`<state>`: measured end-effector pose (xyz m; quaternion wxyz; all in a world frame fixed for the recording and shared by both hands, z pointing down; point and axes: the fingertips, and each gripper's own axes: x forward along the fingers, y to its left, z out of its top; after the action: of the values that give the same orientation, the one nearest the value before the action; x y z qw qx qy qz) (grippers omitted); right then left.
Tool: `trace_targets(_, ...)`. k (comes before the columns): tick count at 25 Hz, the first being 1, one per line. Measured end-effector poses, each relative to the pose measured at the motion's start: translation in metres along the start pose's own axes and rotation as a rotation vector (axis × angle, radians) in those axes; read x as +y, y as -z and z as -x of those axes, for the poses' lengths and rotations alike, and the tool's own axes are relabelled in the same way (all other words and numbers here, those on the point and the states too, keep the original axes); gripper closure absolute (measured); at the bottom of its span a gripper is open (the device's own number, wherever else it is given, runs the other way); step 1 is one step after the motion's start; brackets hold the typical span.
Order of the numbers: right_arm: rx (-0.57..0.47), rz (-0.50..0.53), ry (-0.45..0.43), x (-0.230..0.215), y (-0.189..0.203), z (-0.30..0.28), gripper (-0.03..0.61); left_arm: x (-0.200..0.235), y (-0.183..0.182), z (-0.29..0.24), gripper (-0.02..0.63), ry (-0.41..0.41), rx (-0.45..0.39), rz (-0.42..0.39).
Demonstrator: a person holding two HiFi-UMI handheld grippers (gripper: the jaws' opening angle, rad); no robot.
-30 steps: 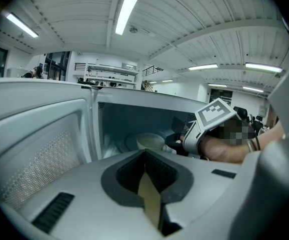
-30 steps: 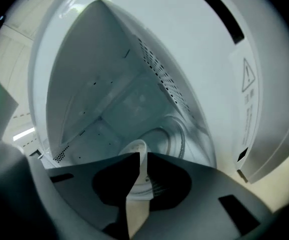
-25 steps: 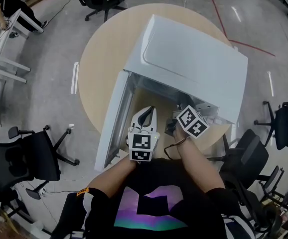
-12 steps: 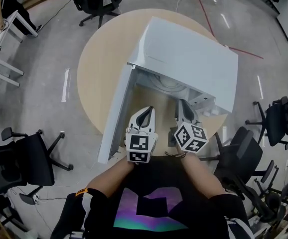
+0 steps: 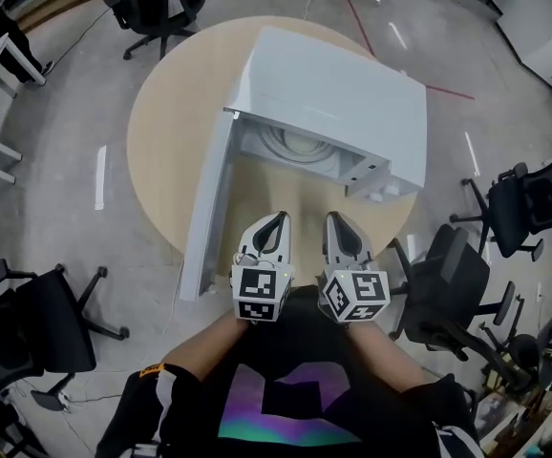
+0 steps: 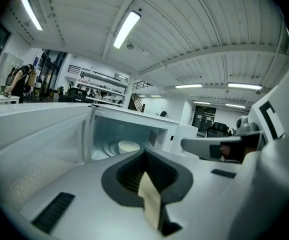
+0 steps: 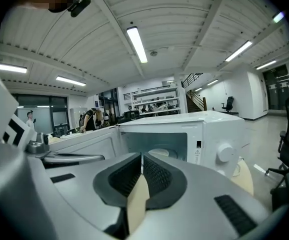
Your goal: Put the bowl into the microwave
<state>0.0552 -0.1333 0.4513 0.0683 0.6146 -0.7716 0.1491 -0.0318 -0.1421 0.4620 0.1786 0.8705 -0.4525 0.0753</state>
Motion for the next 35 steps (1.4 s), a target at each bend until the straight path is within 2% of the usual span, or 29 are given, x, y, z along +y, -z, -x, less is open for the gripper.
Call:
trace_targets(7, -0.005, 0.017, -0.035, -0.012, 0.0, 0.028, 0.558, -0.025, -0.011, 0.018, 0.568, -0.03, -0.044, -0.029)
trace_targets(14, -0.017, 0.051, -0.119, -0.021, -0.004, 0.065, 0.56, -0.067, 0.005, 0.038, 0.568, -0.072, -0.028, -0.03)
trace_targets(23, -0.024, 0.078, -0.183, -0.044, -0.005, 0.138, 0.56, -0.141, 0.018, 0.072, 0.568, -0.112, -0.051, -0.04)
trace_targets(28, -0.004, 0.099, -0.224, -0.047, 0.011, 0.175, 0.56, -0.172, 0.037, 0.097, 0.568, -0.156, -0.058, -0.021)
trace_targets(35, 0.036, 0.113, -0.296, -0.04, 0.049, 0.208, 0.56, -0.197, 0.084, 0.129, 0.568, -0.223, -0.024, -0.001)
